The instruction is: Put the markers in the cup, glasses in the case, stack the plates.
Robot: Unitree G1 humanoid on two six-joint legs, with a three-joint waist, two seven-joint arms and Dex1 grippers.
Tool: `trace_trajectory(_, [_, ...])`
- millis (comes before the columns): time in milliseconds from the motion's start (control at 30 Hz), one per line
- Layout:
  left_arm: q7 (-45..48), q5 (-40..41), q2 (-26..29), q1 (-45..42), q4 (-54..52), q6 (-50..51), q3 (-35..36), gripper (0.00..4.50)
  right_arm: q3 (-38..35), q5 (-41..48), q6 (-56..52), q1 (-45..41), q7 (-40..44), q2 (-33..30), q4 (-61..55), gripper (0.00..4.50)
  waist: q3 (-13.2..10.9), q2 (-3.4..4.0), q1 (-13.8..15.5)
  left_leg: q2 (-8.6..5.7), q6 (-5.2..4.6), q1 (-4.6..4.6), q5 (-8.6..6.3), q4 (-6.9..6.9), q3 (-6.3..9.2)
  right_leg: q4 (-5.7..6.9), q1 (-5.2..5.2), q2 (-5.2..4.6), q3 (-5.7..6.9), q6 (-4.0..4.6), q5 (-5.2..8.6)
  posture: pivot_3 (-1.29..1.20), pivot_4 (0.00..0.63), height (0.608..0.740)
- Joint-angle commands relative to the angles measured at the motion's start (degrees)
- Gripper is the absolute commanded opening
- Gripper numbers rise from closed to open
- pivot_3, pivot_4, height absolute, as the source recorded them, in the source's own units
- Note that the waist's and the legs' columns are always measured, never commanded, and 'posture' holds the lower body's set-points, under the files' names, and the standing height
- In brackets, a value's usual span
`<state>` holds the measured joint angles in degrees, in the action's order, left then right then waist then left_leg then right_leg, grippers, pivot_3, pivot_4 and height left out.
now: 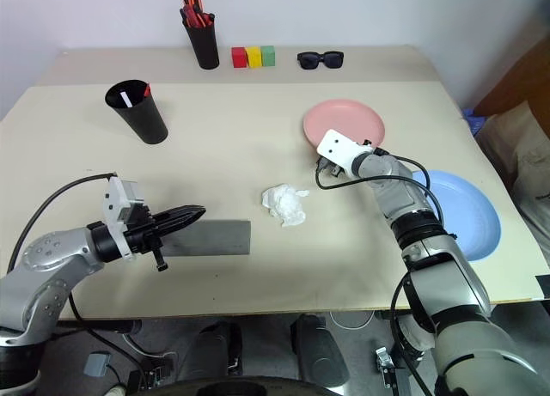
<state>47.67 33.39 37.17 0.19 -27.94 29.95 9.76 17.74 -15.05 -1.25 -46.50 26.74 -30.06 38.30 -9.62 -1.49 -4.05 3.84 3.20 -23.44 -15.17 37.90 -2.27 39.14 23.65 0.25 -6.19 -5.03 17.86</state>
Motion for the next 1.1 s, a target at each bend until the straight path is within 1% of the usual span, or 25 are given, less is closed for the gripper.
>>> trace_trajectory(33, [-1.1,1.1,-0.8,-0.9,-2.3,0.0,-1.1,0.00,-2.3,-0.3,0.2,0.7,-0.6,-0.7,-5.0,0.05,0.0,0.00,0.0,0.00,0.00,0.00,0.00,0.00,0.00,0.01,0.00,0.00,0.00,0.00,0.00,0.00,0.150,0.740])
trace_trajectory(133, [-1.3,0.8,-1.5,-2.2,-1.7,-0.2,-2.3,0.00,-3.5,-0.4,0.2,3.4,-0.5,-2.1,-10.5,0.05,0.0,0.00,0.2,-0.01,0.00,0.00,0.00,0.01,0.01,0.01,-0.02,0.00,0.00,0.00,0.00,0.00,0.150,0.740])
trace_trajectory(233, [-1.6,0.5,-2.8,-5.1,-0.3,-0.7,-4.2,0.00,-6.0,-1.6,-1.0,9.0,0.7,-7.4,-22.1,0.05,-0.1,0.12,1.0,-0.03,0.00,-0.03,0.00,0.01,0.07,-0.01,-0.04,-0.02,0.04,-0.02,0.01,0.00,0.150,0.740])
trace_trajectory(300, [-1.8,0.1,-3.6,-6.5,0.5,-1.3,-5.1,0.00,-8.6,-0.4,-3.7,12.8,2.8,-10.3,-28.9,0.05,-0.1,0.14,1.4,-0.06,0.00,-0.03,0.00,0.03,0.04,-0.02,-0.04,-0.04,0.01,-0.03,0.01,0.00,0.150,0.740])
trace_trajectory(400, [-1.2,-0.4,-5.2,-9.3,2.5,-2.0,-7.3,0.00,-16.9,4.1,-9.8,23.0,9.4,-17.6,-42.8,0.05,-0.1,0.16,2.0,-0.06,0.00,-0.02,0.00,0.04,0.06,-0.02,-0.07,-0.02,0.03,-0.04,0.02,0.00,0.150,0.740])
trace_trajectory(467, [-0.4,-0.7,-5.8,-10.6,3.9,-2.4,-8.5,0.00,-21.7,6.3,-13.3,29.4,12.7,-21.3,-49.6,0.05,-0.1,0.16,2.2,-0.07,-0.01,-0.01,-0.01,0.03,0.12,-0.05,-0.14,-0.01,0.06,-0.07,0.04,0.00,0.150,0.740])
trace_trajectory(533, [0.8,-1.3,-6.0,-11.8,5.7,-3.2,-9.8,0.00,-26.1,6.6,-16.0,35.7,14.5,-24.0,-53.9,0.05,-0.1,0.16,1.9,-0.07,-0.02,0.04,-0.01,0.04,0.13,-0.05,-0.18,-0.01,0.07,-0.07,0.04,0.00,0.150,0.740])
trace_trajectory(600, [2.0,-1.8,-6.2,-13.2,7.6,-4.1,-10.8,0.00,-30.4,7.2,-18.5,41.7,16.3,-25.4,-57.2,0.05,-0.1,0.16,1.7,-0.07,-0.01,0.07,-0.01,0.06,0.13,-0.05,-0.22,0.00,0.06,-0.07,0.05,0.00,0.150,0.740])
trace_trajectory(733, [3.9,-2.7,-7.2,-16.1,11.2,-5.6,-12.4,0.00,-36.4,7.2,-22.3,51.7,17.8,-25.7,-60.3,0.05,-0.1,0.17,1.5,-0.07,-0.02,0.15,-0.01,0.08,0.14,-0.05,-0.26,0.07,0.02,-0.07,0.05,0.00,0.150,0.740])
trace_trajectory(800, [4.4,-3.1,-7.9,-17.2,12.4,-6.3,-13.1,0.00,-37.6,7.2,-23.2,55.1,18.6,-25.8,-60.3,0.05,-0.1,0.19,1.6,-0.09,-0.01,0.15,-0.01,0.11,0.15,-0.05,-0.30,0.07,0.02,-0.07,0.05,0.00,0.150,0.740])
trace_trajectory(833, [4.5,-3.3,-8.2,-17.3,12.7,-6.5,-13.3,0.00,-37.7,8.1,-23.7,55.4,19.0,-25.5,-60.7,0.65,-0.1,0.18,1.5,-0.09,-0.01,0.15,-0.01,0.13,0.15,-0.05,-0.31,0.07,0.02,-0.07,0.05,0.00,0.150,0.740])
trace_trajectory(867, [4.6,-3.4,-8.4,-17.4,12.8,-6.6,-13.4,0.00,-37.9,8.8,-24.4,55.1,19.1,-25.2,-61.1,0.98,-0.1,0.19,1.4,-0.09,-0.01,0.15,-0.01,0.14,0.13,-0.06,-0.33,0.06,0.01,-0.07,0.05,0.00,0.150,0.740])
trace_trajectory(900, [4.7,-3.6,-8.5,-17.4,13.0,-6.8,-13.5,0.00,-37.7,9.1,-24.6,54.6,19.0,-25.3,-61.5,1.43,-0.1,0.19,1.3,-0.09,-0.02,0.17,-0.01,0.14,0.09,-0.06,-0.32,0.06,-0.04,-0.07,0.05,0.00,0.150,0.740])
trace_trajectory(1033, [5.0,-4.0,-8.7,-17.0,13.3,-7.4,-13.3,0.00,-36.5,9.6,-24.9,51.5,17.9,-25.1,-63.0,3.43,-0.1,0.19,1.4,-0.09,-0.02,0.18,-0.01,0.14,0.15,-0.05,-0.32,0.08,-0.02,-0.07,0.05,0.00,0.150,0.740])
trace_trajectory(1100, [4.9,-4.2,-8.7,-16.6,13.2,-7.5,-12.9,0.00,-35.7,14.3,-28.4,47.5,18.2,-22.1,-65.3,3.43,-0.1,0.17,1.4,-0.09,-0.02,0.17,-0.01,0.14,0.14,-0.05,-0.32,0.08,-0.02,-0.07,0.05,0.00,0.150,0.740])
